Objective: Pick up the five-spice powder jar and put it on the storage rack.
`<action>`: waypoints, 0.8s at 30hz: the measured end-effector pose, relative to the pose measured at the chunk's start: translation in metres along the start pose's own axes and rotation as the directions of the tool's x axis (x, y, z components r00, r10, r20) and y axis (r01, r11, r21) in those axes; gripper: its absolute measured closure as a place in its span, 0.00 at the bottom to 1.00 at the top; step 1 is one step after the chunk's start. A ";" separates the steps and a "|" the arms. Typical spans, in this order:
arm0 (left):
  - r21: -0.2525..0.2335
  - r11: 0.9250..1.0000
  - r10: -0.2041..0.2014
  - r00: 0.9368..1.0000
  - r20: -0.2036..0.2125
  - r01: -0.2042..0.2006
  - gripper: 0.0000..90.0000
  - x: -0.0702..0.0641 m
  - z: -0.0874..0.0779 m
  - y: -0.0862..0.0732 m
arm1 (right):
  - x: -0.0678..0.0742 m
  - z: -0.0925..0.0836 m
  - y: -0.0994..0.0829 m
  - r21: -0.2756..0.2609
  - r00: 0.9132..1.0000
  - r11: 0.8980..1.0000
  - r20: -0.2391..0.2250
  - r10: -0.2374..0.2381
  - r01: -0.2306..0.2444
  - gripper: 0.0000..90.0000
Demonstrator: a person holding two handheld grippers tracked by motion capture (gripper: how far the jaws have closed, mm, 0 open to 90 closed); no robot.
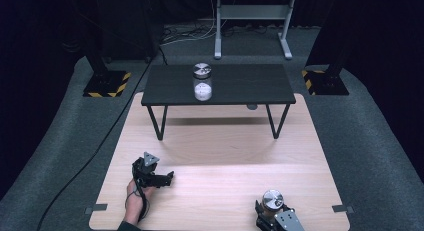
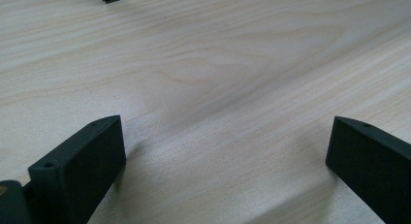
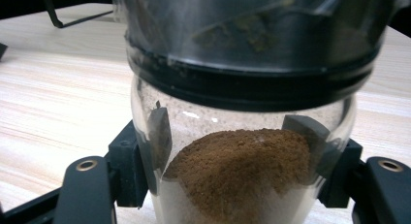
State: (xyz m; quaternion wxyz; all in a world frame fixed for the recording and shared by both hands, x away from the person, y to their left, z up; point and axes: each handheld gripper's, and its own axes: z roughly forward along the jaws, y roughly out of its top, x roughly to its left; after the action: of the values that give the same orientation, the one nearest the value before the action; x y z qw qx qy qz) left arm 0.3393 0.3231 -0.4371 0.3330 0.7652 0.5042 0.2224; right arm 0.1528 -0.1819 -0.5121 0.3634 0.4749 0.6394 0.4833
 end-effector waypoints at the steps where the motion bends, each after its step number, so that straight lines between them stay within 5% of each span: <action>1: 0.000 1.000 0.000 1.000 0.000 0.000 0.00 0.000 0.000 0.000 | 0.000 0.000 0.001 0.004 1.000 1.000 0.001 -0.001 0.001 0.33; 24: 0.000 1.000 -0.001 1.000 0.000 0.001 0.00 0.000 0.000 0.000 | -0.002 -0.006 0.035 0.001 1.000 1.000 -0.012 -0.003 0.003 0.33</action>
State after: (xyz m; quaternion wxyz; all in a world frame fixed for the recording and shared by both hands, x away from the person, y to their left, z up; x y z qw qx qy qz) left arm 0.3392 0.3231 -0.4371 0.3329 0.7650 0.5046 0.2221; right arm 0.1570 -0.1829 -0.4770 0.3599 0.4711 0.6427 0.4852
